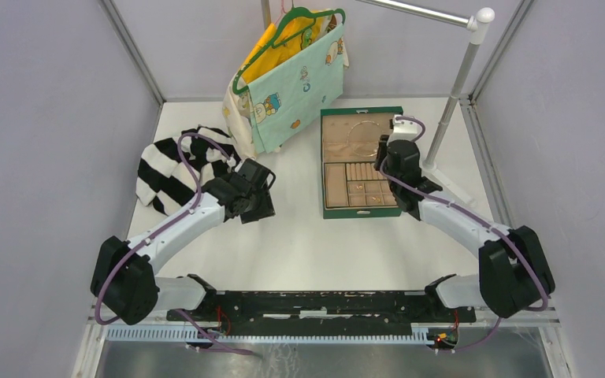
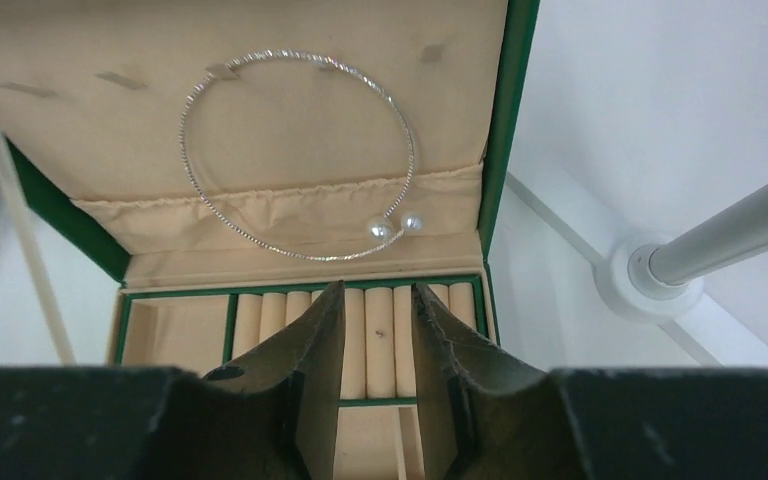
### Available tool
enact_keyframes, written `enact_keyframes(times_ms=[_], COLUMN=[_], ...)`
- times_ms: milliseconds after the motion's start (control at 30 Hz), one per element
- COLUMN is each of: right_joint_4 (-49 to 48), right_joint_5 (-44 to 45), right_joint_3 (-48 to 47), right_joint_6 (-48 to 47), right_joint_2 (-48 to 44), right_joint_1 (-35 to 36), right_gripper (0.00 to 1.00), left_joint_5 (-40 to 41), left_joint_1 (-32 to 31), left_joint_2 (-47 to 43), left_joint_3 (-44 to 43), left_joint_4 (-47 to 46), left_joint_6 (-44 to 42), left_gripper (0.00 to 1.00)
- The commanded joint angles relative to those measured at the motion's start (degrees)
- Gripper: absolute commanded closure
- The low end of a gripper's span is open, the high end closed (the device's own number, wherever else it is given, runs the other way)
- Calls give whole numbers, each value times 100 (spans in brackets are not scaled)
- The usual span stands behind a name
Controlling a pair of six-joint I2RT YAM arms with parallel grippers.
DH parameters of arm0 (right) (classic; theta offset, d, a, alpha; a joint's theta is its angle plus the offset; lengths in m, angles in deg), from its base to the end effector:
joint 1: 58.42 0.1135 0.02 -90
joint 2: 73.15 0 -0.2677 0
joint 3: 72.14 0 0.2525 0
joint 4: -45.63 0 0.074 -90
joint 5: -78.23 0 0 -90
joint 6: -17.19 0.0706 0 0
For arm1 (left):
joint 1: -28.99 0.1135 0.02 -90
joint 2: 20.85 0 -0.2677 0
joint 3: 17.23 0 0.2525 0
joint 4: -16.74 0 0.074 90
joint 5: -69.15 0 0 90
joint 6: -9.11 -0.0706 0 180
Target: Organize the mixed jewelry
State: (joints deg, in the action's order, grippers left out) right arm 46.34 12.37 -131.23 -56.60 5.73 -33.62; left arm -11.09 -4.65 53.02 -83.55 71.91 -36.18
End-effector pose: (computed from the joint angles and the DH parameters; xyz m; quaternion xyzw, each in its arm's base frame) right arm 0.3168 0.1146 0.2422 0.0587 0.8102 0.0343 0.5823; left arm 0.2245 -0.1350 0.2099 -0.1134 0.9618 -0.0843 0.2344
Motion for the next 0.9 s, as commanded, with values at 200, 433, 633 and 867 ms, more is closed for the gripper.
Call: enact_keyframes(times_ms=[200, 433, 633, 867], right_joint_4=[56, 129, 491, 1518], right_joint_5=[-382, -456, -549, -742], right_joint_3=[-544, -1728, -3146, -4993], right_joint_6=[-462, -504, -535, -454], right_joint_2=[-577, 212, 1373, 2804], right_joint_1=[-6, 6, 6, -4], right_gripper=[58, 58, 50, 48], left_joint_5=[236, 364, 479, 568], left_joint_1=[-270, -408, -433, -488], left_joint_2=[-152, -309, -423, -506], left_joint_3=[-265, -273, -261, -262], left_joint_4=[-213, -188, -87, 61], left_joint_6=[21, 148, 221, 278], left_gripper=[46, 46, 45, 46])
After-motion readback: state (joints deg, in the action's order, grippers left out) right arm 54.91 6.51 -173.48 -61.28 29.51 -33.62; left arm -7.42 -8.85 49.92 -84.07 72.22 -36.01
